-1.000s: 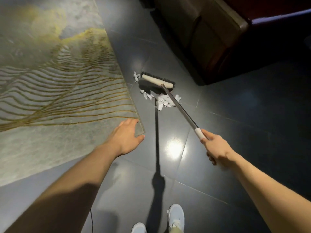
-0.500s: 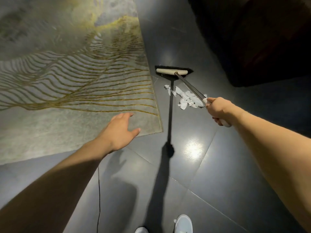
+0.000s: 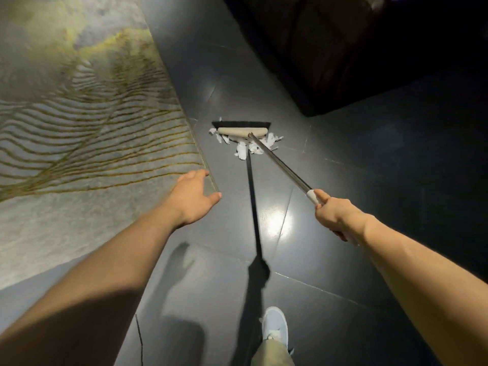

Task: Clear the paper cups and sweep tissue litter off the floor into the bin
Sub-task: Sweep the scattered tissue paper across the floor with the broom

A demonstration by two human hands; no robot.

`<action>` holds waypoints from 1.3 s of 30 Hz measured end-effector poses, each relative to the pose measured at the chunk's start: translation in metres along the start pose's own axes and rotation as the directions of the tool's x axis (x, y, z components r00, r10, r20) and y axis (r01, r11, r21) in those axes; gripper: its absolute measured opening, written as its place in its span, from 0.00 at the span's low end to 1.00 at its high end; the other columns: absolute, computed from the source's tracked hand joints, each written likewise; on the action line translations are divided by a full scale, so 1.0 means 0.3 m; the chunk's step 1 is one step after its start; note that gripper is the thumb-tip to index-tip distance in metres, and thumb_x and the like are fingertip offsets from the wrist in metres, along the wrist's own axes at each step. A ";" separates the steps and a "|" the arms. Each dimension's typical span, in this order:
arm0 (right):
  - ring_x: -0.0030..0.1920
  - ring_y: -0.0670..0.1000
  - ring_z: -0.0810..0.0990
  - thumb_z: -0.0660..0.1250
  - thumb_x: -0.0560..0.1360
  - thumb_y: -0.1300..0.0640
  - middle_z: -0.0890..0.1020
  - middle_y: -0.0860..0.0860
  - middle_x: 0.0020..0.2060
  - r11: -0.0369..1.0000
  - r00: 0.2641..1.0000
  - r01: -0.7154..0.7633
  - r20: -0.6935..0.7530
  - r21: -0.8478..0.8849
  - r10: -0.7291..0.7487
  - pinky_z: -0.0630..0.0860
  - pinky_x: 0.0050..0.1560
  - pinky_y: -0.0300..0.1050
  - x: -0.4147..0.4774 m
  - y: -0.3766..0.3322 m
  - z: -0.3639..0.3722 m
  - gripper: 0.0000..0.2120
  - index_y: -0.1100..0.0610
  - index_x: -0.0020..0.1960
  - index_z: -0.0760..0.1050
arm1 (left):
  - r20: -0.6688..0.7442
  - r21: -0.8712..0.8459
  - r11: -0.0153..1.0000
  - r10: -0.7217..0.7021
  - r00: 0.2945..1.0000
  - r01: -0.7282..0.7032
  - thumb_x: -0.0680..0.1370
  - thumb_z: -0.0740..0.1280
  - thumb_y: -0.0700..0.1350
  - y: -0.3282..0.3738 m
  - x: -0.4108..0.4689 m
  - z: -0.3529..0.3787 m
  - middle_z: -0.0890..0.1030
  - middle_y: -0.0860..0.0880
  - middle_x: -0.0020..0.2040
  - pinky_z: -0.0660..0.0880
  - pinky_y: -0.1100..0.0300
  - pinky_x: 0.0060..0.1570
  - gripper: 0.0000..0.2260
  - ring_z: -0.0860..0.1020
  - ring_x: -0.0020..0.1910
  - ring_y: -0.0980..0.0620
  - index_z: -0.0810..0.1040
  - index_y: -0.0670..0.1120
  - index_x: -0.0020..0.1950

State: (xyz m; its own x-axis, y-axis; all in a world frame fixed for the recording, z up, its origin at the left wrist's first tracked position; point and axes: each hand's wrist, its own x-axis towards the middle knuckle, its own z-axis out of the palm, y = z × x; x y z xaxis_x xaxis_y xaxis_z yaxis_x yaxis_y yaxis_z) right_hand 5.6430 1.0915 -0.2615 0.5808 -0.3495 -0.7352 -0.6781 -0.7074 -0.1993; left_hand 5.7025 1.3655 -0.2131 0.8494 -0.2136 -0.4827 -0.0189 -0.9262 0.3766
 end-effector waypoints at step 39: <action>0.44 0.56 0.70 0.56 0.78 0.63 0.72 0.56 0.46 0.958 0.953 0.270 -0.171 0.098 -0.251 0.64 0.31 0.40 -0.352 -0.110 0.402 0.14 0.59 0.62 0.74 | 0.038 0.192 0.981 -0.005 0.999 -0.002 0.79 0.61 0.54 -0.430 -0.682 0.197 0.61 0.50 0.75 0.57 0.57 0.72 0.28 0.58 0.74 0.50 0.57 0.47 0.76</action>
State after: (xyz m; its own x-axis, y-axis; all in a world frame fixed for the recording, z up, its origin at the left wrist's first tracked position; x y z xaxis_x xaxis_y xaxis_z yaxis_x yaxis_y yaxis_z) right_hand 5.5497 1.2260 -0.2555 0.8008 -0.2606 -0.5393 -0.5369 -0.7116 -0.4533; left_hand 5.4999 1.5103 -0.2095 0.8289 -0.2202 -0.5142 -0.1216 -0.9682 0.2187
